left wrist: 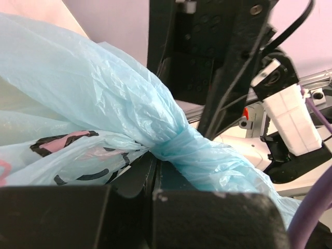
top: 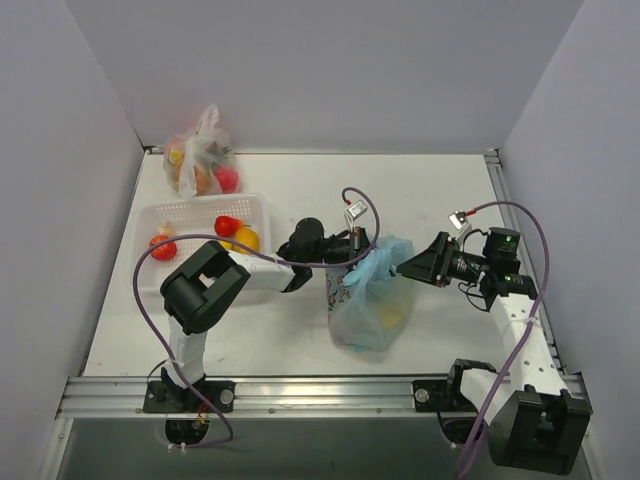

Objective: Place the fake fruits into the plastic bag and tie a complex knot

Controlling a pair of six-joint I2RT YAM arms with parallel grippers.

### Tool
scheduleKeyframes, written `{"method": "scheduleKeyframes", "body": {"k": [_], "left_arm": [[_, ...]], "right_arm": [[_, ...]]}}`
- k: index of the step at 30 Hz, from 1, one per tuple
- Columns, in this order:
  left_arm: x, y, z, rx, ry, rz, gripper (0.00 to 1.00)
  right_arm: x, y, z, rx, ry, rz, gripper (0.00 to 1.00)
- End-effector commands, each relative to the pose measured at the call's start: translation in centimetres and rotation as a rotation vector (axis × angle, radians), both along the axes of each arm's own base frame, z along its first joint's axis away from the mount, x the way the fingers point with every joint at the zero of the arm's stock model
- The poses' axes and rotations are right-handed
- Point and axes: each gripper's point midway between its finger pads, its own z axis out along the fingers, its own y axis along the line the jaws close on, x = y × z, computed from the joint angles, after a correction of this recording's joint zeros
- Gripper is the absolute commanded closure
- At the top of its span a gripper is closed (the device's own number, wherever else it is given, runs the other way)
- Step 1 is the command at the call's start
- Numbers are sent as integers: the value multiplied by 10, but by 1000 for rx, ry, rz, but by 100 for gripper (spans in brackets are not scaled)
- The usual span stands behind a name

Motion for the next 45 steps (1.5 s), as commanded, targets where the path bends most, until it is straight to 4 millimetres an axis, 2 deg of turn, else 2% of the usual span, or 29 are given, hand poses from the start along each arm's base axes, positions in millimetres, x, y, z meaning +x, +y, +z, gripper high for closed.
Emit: {"method": "scheduleKeyframes", "body": {"k": [1,3,4,5,11,13,19,21,23,26,34,40,45], "left_arm": [[3,-7,35,-109,-80,7,100],[5,-8,34,-106,-63,11,100],[6,-8,34,-105,-56,20,100],[6,-10,35,-104,-49,22,100],[10,-14,31,-53,38,66,97],[9,-15,30,-40,64,71,91],[9,-18,28,-25,93,81,86],[10,-18,28,-21,96,84,81],[10,-18,29,-22,97,84,69],[12,-17,30,-22,100,87,61],[12,-15,29,-20,97,91,60],[15,-13,28,-19,92,94,60],[15,-12,25,-18,91,95,55]], "right_arm": [[-11,2,4,76,24,25,56],[-2,1,11,107,-6,-10,59],[-3,1,5,118,-7,-27,60],[3,1,14,145,-34,-49,60],[14,-2,9,179,-66,-162,58],[16,-2,7,168,-79,-182,58],[24,1,3,180,-53,-206,57],[24,2,3,185,-45,-200,56],[23,3,1,187,-38,-193,53],[18,4,-2,176,-26,-178,50],[5,1,-3,146,-27,-125,54],[2,-5,0,133,-17,-102,58],[1,-6,1,140,5,-88,59]]}}
